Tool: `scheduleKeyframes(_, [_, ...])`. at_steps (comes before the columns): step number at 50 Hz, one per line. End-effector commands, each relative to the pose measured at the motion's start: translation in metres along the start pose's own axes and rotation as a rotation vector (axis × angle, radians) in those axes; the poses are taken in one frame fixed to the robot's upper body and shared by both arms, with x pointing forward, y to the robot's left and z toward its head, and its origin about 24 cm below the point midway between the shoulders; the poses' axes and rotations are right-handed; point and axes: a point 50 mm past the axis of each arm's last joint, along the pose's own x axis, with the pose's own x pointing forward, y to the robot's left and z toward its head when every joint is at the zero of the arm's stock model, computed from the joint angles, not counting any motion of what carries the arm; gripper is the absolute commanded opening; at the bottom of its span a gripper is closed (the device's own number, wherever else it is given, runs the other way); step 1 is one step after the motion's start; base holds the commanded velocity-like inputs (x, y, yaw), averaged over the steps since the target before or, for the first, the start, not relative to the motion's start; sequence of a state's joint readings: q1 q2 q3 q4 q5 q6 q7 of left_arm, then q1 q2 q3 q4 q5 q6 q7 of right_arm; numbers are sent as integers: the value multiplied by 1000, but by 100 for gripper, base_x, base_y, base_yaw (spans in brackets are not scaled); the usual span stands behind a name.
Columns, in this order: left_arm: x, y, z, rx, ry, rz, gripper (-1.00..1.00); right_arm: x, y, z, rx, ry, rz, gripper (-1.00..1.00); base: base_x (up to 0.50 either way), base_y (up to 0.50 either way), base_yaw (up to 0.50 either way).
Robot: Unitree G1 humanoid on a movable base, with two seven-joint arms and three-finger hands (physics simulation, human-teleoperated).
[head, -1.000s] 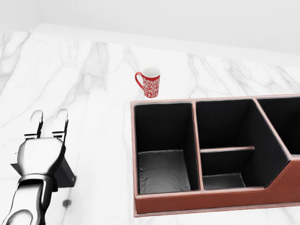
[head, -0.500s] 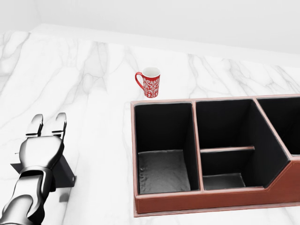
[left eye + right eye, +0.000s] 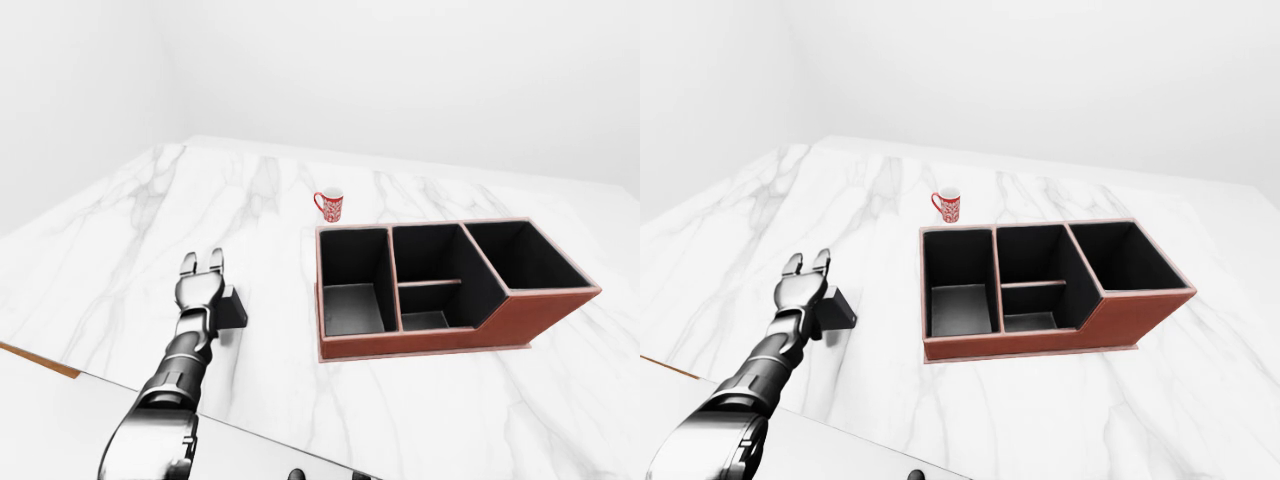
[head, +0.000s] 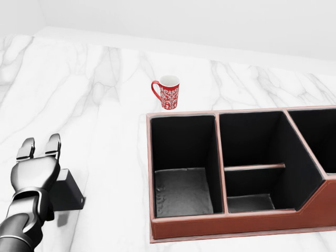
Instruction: Pick up the book and place it in the left compartment of the caddy.
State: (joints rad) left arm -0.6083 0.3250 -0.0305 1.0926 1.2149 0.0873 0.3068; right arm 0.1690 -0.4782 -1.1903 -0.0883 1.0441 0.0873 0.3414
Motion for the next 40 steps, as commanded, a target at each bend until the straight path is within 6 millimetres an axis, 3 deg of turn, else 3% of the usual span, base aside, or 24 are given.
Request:
scheduleKeyframes(1, [0, -8, -8, -18, 49, -39, 100, 0, 0, 0, -2, -1, 2, 100, 0, 0, 0])
scheduleKeyframes(40, [-11, -36, 0, 105, 0, -213, 100, 0, 0, -3, -3, 11, 1, 100, 0, 0, 0])
